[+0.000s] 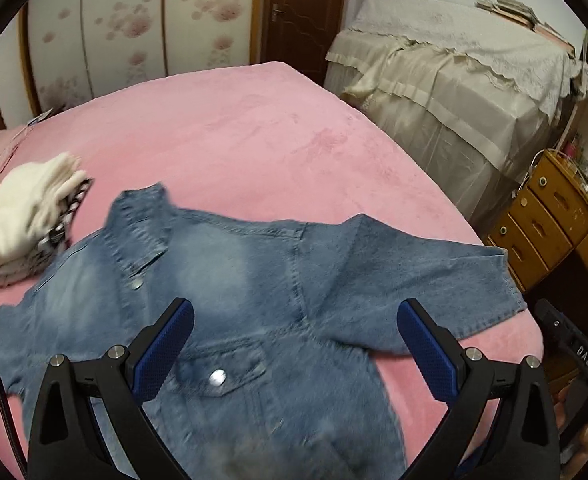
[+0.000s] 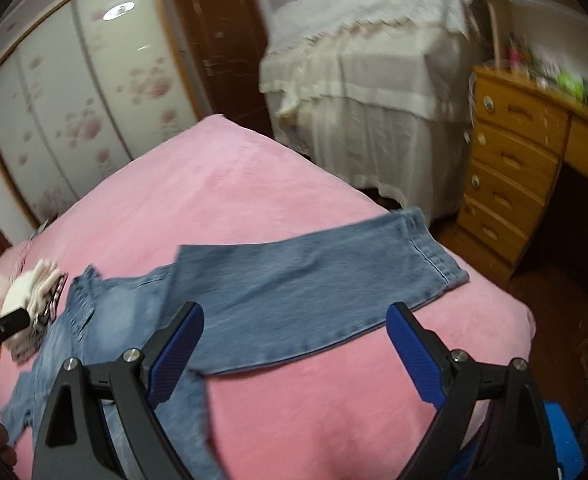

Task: Fold large clothes
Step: 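Grasp the denim sleeve cuff with the right tool and lift it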

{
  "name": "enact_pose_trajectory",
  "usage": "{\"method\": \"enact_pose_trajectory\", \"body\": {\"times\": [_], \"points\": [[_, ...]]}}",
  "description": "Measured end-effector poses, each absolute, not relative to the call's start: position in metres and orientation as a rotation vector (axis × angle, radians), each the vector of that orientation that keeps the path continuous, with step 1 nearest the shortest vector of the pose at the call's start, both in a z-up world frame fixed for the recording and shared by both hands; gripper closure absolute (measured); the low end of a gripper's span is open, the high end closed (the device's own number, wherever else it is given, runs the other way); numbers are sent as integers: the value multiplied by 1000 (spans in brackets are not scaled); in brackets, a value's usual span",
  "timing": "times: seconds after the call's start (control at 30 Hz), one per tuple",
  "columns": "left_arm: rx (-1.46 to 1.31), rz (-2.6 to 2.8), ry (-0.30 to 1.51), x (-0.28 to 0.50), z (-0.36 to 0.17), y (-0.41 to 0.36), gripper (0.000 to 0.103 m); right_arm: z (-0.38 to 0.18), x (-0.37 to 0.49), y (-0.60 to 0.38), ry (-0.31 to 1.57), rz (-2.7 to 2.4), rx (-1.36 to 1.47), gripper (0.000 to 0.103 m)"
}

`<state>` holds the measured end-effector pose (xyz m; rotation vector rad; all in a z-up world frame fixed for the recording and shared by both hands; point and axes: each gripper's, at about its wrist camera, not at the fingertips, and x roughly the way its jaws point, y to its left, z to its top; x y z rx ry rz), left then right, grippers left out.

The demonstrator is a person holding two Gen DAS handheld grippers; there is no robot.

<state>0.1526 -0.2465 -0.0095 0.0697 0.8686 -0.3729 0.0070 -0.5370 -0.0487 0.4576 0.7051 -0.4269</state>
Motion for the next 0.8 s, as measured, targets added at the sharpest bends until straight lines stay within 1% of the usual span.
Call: {"method": "enact_pose_trajectory", "body": {"times": [0.07,0.2,0.23,0.27,0.3,0.37,0.4,0.5,0.63,0.73,0.77,0.8], "points": [[84,-365,879,165,-24,-262,2,-69,9,-565,715,-438,538,10],[95,-347,965,192,-61,-291,3,-102,8,-598,738,-470,637,10],[94,-356,989,198,-71,-297,6,-110,8,-606,746,-478,656,11],[97,-363,999,202,-78,-302,11,-118,8,-613,749,-476,683,12],[116,-364,1017,207,-91,-311,12,-128,7,-621,753,-474,715,16],[135,-372,1039,211,-106,-322,13,-143,6,-634,762,-471,770,20],[137,-382,1045,213,-115,-326,13,-151,5,-640,758,-463,806,23],[124,-424,1049,214,-131,-343,13,-173,5,-656,753,-446,898,28],[90,-488,1078,212,-145,-357,13,-184,12,-667,717,-443,921,30],[112,-499,1069,210,-151,-371,13,-187,26,-673,711,-458,910,39],[124,-499,1062,209,-152,-374,14,-189,32,-675,719,-467,902,46],[136,-499,1051,208,-153,-378,15,-191,38,-676,732,-480,890,56]]}}
